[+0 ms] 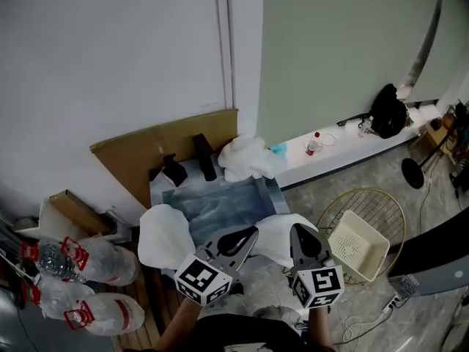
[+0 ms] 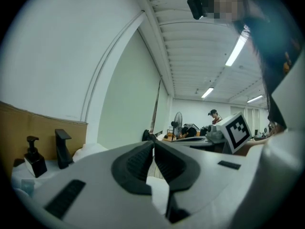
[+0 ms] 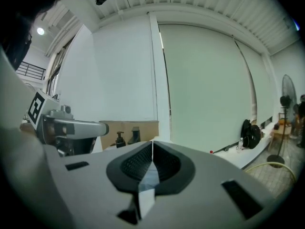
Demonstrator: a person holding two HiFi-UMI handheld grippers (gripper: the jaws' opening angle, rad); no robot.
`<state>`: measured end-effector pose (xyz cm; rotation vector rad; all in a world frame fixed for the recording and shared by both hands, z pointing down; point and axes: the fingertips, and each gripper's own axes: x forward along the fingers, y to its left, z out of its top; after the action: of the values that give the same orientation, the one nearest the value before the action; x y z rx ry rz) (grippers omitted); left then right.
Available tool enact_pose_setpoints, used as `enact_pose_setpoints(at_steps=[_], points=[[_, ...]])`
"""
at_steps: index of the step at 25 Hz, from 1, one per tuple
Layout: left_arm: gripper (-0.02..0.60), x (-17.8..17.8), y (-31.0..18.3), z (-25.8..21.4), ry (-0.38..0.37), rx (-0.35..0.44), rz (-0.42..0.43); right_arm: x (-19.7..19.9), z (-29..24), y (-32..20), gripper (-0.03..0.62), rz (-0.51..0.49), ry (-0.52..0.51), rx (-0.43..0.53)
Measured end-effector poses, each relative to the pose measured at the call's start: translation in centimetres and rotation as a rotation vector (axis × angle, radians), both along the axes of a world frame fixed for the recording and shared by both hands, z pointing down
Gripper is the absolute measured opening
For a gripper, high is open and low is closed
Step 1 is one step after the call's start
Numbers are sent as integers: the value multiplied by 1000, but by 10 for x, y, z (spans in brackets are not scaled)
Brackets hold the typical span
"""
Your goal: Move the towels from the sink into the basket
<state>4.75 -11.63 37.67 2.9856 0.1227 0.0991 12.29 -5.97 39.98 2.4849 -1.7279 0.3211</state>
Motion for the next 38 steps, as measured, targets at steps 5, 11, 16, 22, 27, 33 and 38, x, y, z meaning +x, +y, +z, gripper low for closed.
enact_pose_setpoints(at_steps=[5, 11, 16, 22, 27, 33, 38], points=[[14, 20, -7, 5, -15, -29, 10, 18, 2, -13, 8, -17, 11, -31], [14, 50, -10, 6, -23, -32, -55, 48, 4, -20, 8, -87, -3, -27], [14, 69, -16, 2, -26, -23, -147, 72, 6, -36, 8, -211, 12, -37], [14, 80, -31, -6, -29, -1, -255, 115, 10, -86, 9, -330, 90, -64], [14, 75, -46, -10, -37, 19, -337, 130, 29, -148, 173, -502, 160, -149], [14, 57, -52, -13, -55, 37, -403, 136, 89, -218, 333, -632, 297, -300], [14, 35, -55, -7, -81, 39, -451, 138, 153, -252, 367, -701, 358, -522]])
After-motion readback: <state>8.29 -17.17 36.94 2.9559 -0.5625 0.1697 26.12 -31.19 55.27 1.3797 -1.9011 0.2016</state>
